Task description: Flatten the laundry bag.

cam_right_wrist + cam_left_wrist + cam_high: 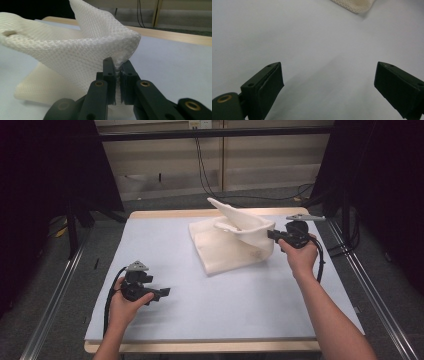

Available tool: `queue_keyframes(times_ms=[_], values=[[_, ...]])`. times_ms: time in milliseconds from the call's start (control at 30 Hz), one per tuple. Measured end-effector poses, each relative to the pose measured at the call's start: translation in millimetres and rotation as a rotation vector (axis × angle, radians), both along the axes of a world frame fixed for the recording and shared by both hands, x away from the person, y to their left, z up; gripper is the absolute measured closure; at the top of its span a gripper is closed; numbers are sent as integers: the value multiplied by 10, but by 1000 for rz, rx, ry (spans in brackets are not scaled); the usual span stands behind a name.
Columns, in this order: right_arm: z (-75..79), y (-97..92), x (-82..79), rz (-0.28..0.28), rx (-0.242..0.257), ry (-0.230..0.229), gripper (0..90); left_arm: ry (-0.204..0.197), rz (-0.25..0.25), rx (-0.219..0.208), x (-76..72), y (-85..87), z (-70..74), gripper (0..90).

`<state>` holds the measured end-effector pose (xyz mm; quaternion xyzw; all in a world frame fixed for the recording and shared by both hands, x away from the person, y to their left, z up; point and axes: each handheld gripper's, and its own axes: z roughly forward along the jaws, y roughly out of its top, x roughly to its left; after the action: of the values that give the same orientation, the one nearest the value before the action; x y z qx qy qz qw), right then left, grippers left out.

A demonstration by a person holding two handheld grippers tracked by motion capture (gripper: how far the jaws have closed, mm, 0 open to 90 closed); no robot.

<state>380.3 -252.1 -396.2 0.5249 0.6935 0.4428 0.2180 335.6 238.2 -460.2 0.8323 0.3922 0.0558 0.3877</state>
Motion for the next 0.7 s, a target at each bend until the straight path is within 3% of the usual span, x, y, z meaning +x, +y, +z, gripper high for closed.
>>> queue_keyframes(times_ms=[100,300,467,600,700], values=[[-50,-152,-7,-28,-20,14,845,10,-13,2,8,-14,-2,80],[-151,-412,-6,-80,3,34,833,10,-14,-12,24,-87,-9,77],[-237,-514,-30,-101,4,41,824,8,-5,-11,57,-184,8,66],[-288,-595,-32,-119,-4,54,819,4,-35,-17,65,-329,13,65],[-314,-646,-43,-126,-30,64,757,10,-51,-15,81,-404,11,65]])
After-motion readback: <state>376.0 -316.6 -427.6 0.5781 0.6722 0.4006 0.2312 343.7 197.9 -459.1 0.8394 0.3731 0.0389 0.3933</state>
